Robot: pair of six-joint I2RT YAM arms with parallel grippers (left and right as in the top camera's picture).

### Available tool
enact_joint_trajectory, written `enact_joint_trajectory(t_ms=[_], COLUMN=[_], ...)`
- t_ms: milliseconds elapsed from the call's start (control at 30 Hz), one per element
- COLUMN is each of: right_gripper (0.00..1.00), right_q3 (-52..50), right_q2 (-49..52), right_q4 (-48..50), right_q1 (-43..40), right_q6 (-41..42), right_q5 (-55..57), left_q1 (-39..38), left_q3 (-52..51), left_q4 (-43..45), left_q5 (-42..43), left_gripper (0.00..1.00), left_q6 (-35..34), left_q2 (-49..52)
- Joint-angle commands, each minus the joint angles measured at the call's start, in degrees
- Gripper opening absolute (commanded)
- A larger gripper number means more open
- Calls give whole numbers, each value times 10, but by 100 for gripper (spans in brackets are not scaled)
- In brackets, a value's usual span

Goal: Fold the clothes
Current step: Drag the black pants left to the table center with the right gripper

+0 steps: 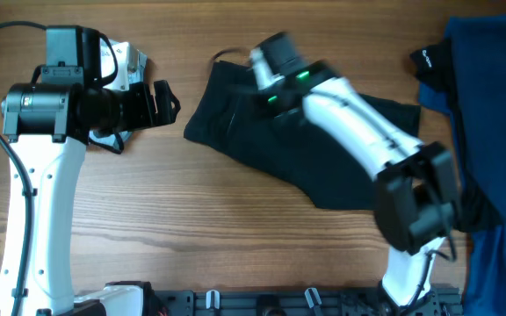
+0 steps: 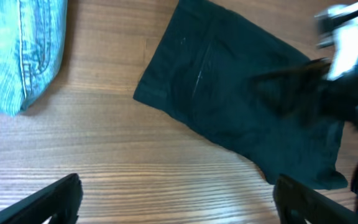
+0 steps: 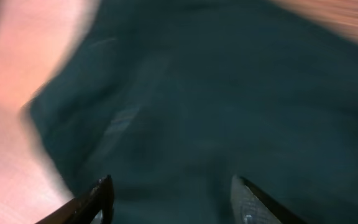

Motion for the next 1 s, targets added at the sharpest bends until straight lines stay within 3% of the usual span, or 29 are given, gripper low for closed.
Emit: enact_joint_trajectory(t_ms=[0,100,200,267,333,467,533,567,733,867,967], right_gripper=[71,68,25,12,9,5,5,5,13,29,35], right_q3=[2,-1,-30,-54,-80,-108,-108,-108,-104,-79,-79], right_q2=[-17,2,28,42,58,95,118,133,151,118,60], right_q4=[-35,-73,-85,-83,-70,-8,43,104,284,266,228], right_q1=[-121,-201,-231,-232,-231,-230,-229,-226,-214,-235,-249], right_q6=[45,45,69,93,155,224,243,241,190,129,80], right_q5=[-29,-61,-61,-59,-43,-39,-67,-112,-227,-307,-341], left_q1=[-3,-3,-2,-3,-2,-3,-3,-3,-6,-21,-24], left_q3=[13,13,13,13,13,12,11,11,11,11,11], left_q4=[8,14,15,16,17,32,42,47,94,179,261], left_q5=[5,5,5,5,5,5,15,26,53,57,55], left_gripper=[76,73,41,33,30,32,51,54,57,60,60], left_q6=[2,2,2,2,2,2,2,2,2,-1,-15], left_q2=[2,8,12,12,12,13,17,23,87,182,254])
